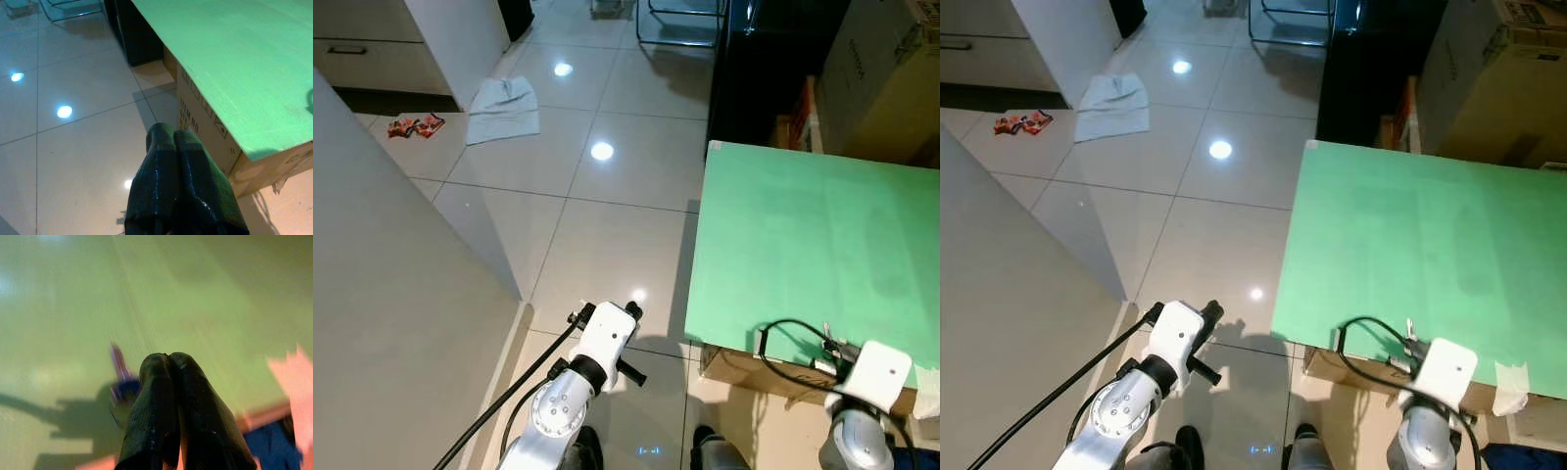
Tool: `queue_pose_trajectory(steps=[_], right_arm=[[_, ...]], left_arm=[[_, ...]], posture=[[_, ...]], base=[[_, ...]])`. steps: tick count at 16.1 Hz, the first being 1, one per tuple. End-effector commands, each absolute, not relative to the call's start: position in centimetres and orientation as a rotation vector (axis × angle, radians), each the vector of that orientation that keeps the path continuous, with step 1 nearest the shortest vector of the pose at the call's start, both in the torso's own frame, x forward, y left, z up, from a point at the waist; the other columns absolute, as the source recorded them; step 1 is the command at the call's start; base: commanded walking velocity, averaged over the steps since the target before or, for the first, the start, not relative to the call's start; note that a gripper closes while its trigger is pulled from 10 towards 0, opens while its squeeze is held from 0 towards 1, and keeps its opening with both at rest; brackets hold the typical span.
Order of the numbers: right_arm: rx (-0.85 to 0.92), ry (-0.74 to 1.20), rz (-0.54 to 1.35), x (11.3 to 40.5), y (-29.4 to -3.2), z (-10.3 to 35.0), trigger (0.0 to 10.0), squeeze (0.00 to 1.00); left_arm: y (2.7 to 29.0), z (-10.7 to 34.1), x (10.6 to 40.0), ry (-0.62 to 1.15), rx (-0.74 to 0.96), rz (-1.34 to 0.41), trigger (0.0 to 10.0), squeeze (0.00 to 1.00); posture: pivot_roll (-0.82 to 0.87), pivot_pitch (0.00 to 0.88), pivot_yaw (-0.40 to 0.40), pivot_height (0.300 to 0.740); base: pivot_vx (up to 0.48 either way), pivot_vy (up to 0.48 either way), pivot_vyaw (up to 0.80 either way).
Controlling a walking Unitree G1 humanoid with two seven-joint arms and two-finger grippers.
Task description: Hang keys on a hook
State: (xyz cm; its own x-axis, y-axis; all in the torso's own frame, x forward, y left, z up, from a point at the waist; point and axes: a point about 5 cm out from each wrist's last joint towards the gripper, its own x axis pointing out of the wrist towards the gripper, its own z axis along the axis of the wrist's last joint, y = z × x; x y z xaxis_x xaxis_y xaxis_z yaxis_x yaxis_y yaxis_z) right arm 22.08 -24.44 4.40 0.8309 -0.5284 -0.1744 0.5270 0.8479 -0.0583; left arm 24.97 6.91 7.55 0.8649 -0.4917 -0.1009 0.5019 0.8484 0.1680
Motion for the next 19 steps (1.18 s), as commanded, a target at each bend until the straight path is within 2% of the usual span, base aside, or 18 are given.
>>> queue_pose_trajectory(steps=[1,5,6,7,8,9,19], right_arm=[[-0.052,0.159,-0.555,21.8,-24.4,4.9,0.0,0.0],[-0.056,0.198,-0.544,22.0,-24.1,4.9,0.0,0.0],[-0.033,0.216,-0.54,22.1,-23.9,4.6,3.9,0.0],[-0.003,0.227,-0.563,21.9,-23.8,4.4,10.0,0.0],[0.024,0.235,-0.597,21.7,-23.9,4.3,10.0,0.78],[0.033,0.232,-0.61,21.4,-24.0,4.3,10.0,1.0],[-0.107,0.337,-0.554,19.3,-22.9,2.5,10.0,1.0]], left_arm=[[6.9,7.2,24.6,0.072,0.187,-0.524,10.0,0.0],[6.8,7.2,24.7,0.072,0.186,-0.526,10.0,0.0],[6.8,7.2,24.7,0.073,0.187,-0.526,10.0,0.0],[6.8,7.2,24.7,0.073,0.188,-0.526,10.0,0.0],[6.8,7.2,24.7,0.073,0.188,-0.526,10.0,0.0],[6.9,7.2,24.7,0.073,0.189,-0.526,10.0,0.0],[6.8,7.2,24.9,0.066,0.191,-0.526,10.0,0.0]], posture=[[-0.22,0.301,0.077,0.74],[-0.22,0.294,0.076,0.74],[-0.22,0.294,0.076,0.74],[-0.22,0.291,0.075,0.74],[-0.22,0.291,0.075,0.74],[-0.22,0.291,0.075,0.74],[-0.22,0.259,0.071,0.74]], base=[[0.0,0.0,0.0],[0.0,0.0,0.0],[0.0,0.0,0.0],[0.0,0.0,0.0],[0.0,0.0,0.0],[0.0,0.0,0.0],[0.0,0.0,0.0]])
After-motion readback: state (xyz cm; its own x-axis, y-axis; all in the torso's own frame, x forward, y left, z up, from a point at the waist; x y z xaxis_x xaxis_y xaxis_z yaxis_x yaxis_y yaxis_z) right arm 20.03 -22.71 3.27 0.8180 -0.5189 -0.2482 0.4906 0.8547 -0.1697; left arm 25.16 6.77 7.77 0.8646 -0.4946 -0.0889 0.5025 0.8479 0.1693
